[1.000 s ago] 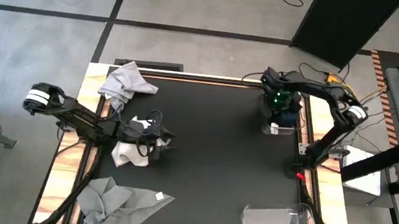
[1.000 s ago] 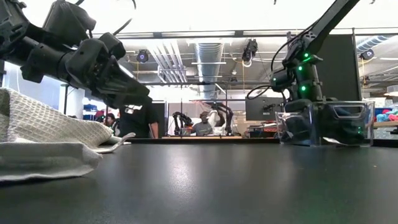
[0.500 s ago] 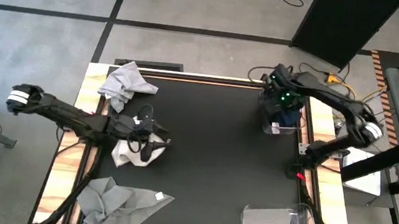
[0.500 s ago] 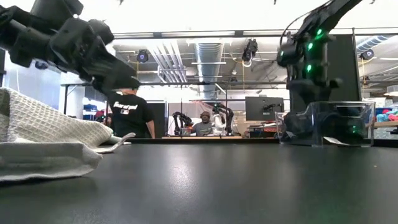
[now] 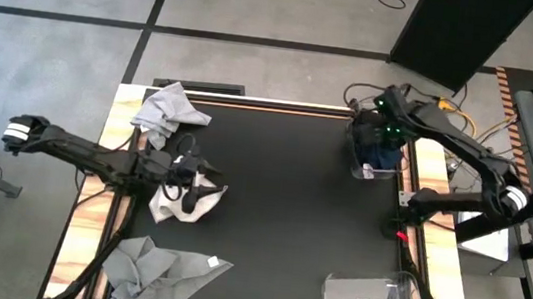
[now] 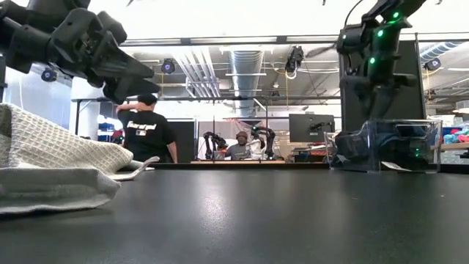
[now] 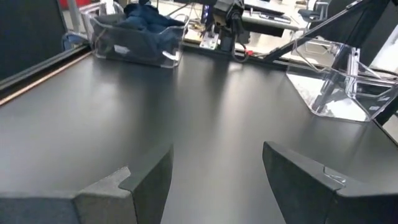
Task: Sort towels by color in basket
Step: Put the dark blue towel into the top transparent bin
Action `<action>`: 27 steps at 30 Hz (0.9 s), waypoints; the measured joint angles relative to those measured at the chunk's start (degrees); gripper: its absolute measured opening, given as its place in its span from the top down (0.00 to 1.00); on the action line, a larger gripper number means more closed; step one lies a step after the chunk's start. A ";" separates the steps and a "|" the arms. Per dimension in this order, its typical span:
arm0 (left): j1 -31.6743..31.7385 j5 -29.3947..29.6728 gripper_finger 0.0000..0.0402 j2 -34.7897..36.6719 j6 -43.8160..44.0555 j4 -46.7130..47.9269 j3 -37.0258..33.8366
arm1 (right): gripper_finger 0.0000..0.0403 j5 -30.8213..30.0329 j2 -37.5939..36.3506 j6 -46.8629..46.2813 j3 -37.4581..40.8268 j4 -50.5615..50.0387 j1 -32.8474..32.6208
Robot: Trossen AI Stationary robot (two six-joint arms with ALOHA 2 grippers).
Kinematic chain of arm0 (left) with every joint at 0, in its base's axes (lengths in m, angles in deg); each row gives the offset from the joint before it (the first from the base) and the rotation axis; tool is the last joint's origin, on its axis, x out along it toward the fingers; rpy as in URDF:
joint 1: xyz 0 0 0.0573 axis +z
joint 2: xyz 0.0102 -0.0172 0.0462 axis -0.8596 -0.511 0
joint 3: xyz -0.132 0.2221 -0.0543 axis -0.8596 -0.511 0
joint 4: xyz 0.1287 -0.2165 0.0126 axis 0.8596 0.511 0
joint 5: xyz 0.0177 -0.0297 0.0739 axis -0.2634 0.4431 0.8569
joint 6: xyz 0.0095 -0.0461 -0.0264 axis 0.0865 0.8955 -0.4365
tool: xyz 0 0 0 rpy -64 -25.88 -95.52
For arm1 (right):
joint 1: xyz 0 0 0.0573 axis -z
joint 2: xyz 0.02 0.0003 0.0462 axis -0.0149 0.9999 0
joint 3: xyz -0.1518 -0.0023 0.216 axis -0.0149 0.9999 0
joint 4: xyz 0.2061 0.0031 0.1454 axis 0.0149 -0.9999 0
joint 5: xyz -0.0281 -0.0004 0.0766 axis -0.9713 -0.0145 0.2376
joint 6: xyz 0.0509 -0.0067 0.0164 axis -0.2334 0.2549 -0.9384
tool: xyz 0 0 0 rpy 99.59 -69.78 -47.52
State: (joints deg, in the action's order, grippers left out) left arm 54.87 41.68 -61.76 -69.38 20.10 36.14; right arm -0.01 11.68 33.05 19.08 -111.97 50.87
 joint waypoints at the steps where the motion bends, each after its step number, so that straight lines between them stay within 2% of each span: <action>1: -0.01 0.00 0.42 -0.21 0.50 0.15 0.00 | 0.47 -1.11 1.17 -0.56 0.00 -0.10 0.00; 4: -0.32 -0.03 0.42 -0.80 1.31 0.80 0.00 | 0.51 -3.16 5.16 -2.96 0.00 0.10 -0.14; 8: -0.98 -0.04 0.42 -1.13 1.72 1.53 0.00 | 0.56 -1.87 11.13 -2.74 0.04 2.43 -0.05; 13: -2.07 -0.04 0.42 -1.06 1.92 1.93 0.00 | 0.61 9.98 17.87 2.17 0.11 10.64 0.15; 15: -2.42 -0.04 0.42 -1.04 1.95 1.95 0.00 | 0.62 12.10 19.78 2.62 0.11 13.50 0.13; 21: -2.73 -0.04 0.42 -1.06 2.96 2.40 0.00 | 0.66 11.02 21.71 2.79 0.09 14.37 1.03; 27: -2.73 -0.04 0.42 -0.88 3.10 2.34 0.00 | 0.62 7.88 17.38 3.10 -0.63 11.03 1.14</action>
State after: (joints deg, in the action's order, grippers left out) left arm 52.13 41.63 -62.63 -66.28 22.44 36.14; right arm 7.87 29.07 36.15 18.45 -100.94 52.01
